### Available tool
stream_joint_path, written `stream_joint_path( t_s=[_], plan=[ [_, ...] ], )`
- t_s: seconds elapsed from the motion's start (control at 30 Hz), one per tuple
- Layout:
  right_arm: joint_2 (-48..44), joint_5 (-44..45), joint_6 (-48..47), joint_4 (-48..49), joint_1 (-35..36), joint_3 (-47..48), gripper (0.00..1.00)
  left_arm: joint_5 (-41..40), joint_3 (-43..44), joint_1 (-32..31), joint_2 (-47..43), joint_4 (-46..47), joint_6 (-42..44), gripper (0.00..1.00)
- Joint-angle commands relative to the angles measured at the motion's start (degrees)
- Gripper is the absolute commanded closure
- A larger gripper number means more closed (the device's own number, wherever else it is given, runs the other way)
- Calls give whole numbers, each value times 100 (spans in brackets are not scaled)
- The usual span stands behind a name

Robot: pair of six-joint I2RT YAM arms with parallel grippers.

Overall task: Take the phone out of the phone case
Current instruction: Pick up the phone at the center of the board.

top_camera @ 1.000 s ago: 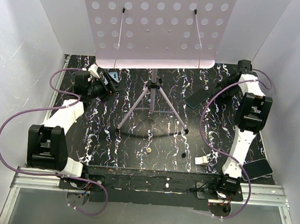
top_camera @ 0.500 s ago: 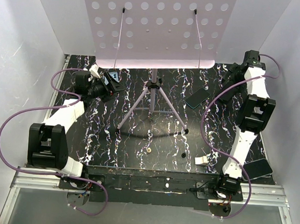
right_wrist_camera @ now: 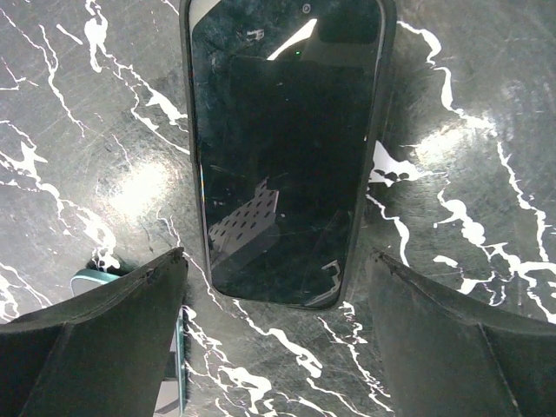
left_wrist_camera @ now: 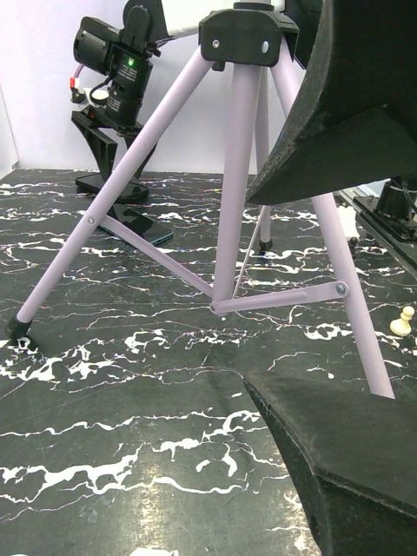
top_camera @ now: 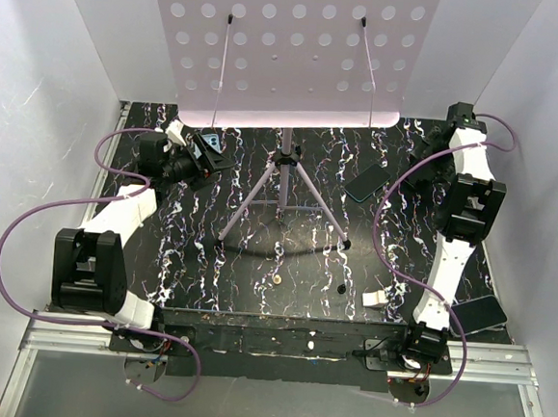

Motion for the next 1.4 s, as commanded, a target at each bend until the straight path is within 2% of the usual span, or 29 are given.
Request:
stream_joint_path(
  t_s=[0.0, 0.27, 0.5, 0.77, 0.87, 1.03, 1.13, 1.23, 1.3, 1.37],
  plan=[
    [211, -113, 259, -40, 23, 227, 11, 153, -26, 57, 28, 205, -40, 24],
    [281, -218, 382, -48, 66, 235, 9, 259, -87, 75, 45, 337, -128, 18],
    [712, 62, 479, -795, 145, 894, 8, 259, -96, 110, 28, 355, -129, 16],
    [1107, 299, 22, -1384, 356, 1536, 11, 303, -78, 127, 10, 372, -190, 16],
    [1046, 502, -65, -1455, 462, 1467, 18, 329, -70, 127, -7, 363, -181, 16],
    [836, 107, -92, -1559, 471, 1177, 45, 338, -78, 127, -51, 364, -181, 17],
    [397, -78, -136, -1569, 479, 450, 50, 347, -96, 127, -95, 364, -164, 17],
    [-480, -175, -259, -1219, 506, -902, 51, 373, -131, 119, -113, 372, -181, 17],
    [-1148, -96, -347, -850, 532, -2141, 47, 417, -140, 127, -104, 407, -216, 17],
    [-1589, -69, -391, -620, 532, -2820, 43, 452, -184, 127, -87, 477, -260, 17]
  ],
)
